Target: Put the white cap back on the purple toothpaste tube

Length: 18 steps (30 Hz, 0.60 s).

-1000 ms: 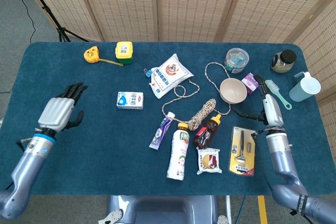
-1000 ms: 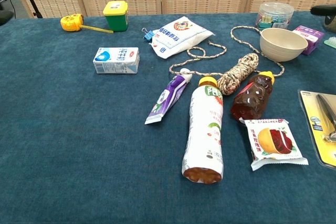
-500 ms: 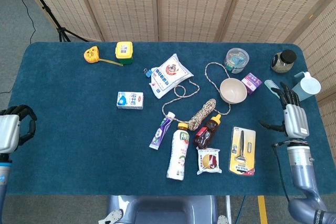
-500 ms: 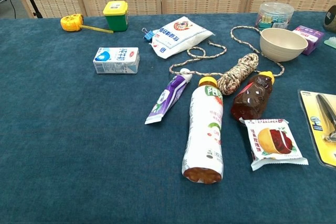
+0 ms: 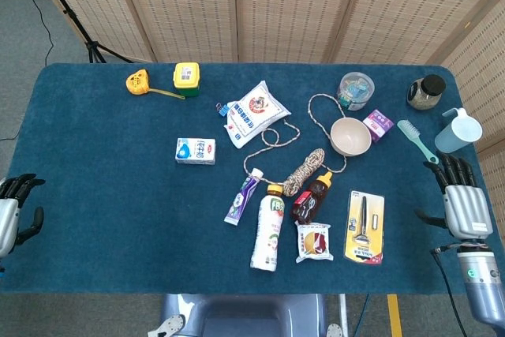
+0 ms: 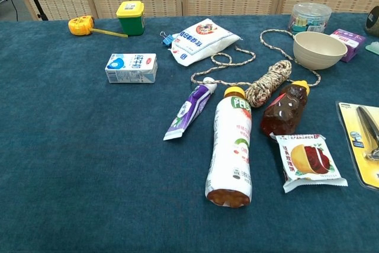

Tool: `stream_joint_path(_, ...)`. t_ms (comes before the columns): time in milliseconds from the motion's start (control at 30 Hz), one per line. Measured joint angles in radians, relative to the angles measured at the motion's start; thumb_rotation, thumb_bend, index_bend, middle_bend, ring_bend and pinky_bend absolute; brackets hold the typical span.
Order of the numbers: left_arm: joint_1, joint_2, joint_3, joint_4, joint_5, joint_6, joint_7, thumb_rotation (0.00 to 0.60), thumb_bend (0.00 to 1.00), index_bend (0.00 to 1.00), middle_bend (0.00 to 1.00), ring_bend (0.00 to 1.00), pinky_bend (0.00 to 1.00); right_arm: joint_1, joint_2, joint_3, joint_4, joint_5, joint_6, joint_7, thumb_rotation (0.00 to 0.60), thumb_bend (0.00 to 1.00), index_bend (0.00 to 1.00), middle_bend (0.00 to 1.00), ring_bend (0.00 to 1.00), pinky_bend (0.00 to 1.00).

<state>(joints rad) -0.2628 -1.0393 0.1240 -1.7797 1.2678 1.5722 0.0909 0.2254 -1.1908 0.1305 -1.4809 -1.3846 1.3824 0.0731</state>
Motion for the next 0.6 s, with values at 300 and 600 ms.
stream_joint_path(300, 0.057, -0.002, -0.013, 0.005, 0.068, 0.01, -0.054, 0.6, 0.5, 0.25, 0.2, 0.16, 0.32, -0.083, 0.065, -0.033, -0.09, -0.005, 0.081, -0.077, 0.6, 0.0, 0.16, 0.06, 0.02, 0.0)
stream_joint_path(600, 0.08, 0.016, -0.044, -0.012, 0.125, 0.007, -0.051, 0.6, 0.5, 0.27, 0.2, 0.16, 0.32, -0.1, 0.063, -0.032, -0.093, -0.018, 0.099, -0.073, 0.6, 0.0, 0.16, 0.06, 0.01, 0.0)
